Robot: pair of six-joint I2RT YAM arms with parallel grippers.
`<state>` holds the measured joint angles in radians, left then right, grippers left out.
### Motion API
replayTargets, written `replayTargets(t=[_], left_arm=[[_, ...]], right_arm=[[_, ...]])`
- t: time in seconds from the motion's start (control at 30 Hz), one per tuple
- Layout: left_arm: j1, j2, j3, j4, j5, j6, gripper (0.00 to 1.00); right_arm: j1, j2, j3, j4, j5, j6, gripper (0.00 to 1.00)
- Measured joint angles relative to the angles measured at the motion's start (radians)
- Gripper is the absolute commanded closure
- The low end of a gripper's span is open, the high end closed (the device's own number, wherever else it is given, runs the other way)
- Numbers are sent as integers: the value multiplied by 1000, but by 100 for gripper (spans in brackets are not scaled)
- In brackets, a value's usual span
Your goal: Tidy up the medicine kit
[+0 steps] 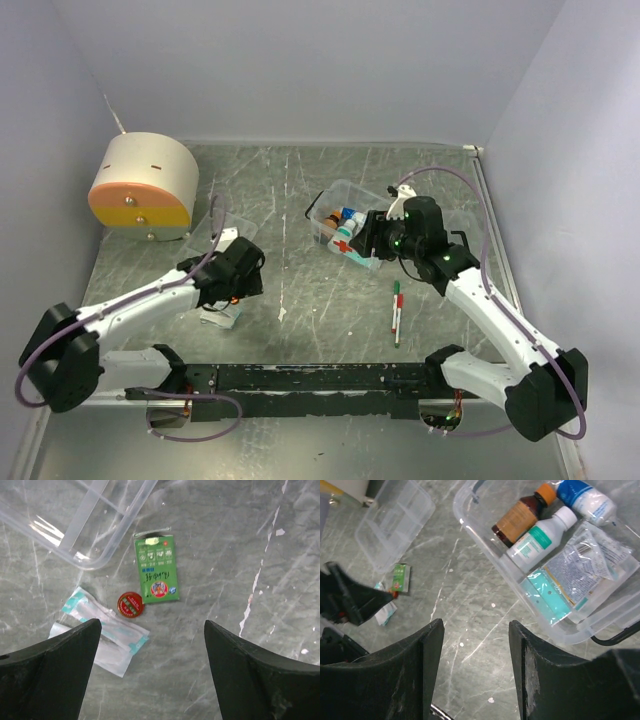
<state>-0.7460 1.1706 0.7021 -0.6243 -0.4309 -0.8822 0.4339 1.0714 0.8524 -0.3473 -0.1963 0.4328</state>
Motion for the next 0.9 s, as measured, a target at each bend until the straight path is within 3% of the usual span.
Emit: replayTargets(t=[0.17,0.53,0.9], left_arm=[[23,138,67,25,0,37,1],[68,270,112,66,6,100,35],[111,317,112,133,54,126,41]], right_arm=[[0,-34,-29,34,-73,-2,45],[6,-42,-97,139,-184,51,46],[10,-66,-146,272,-323,105,46]])
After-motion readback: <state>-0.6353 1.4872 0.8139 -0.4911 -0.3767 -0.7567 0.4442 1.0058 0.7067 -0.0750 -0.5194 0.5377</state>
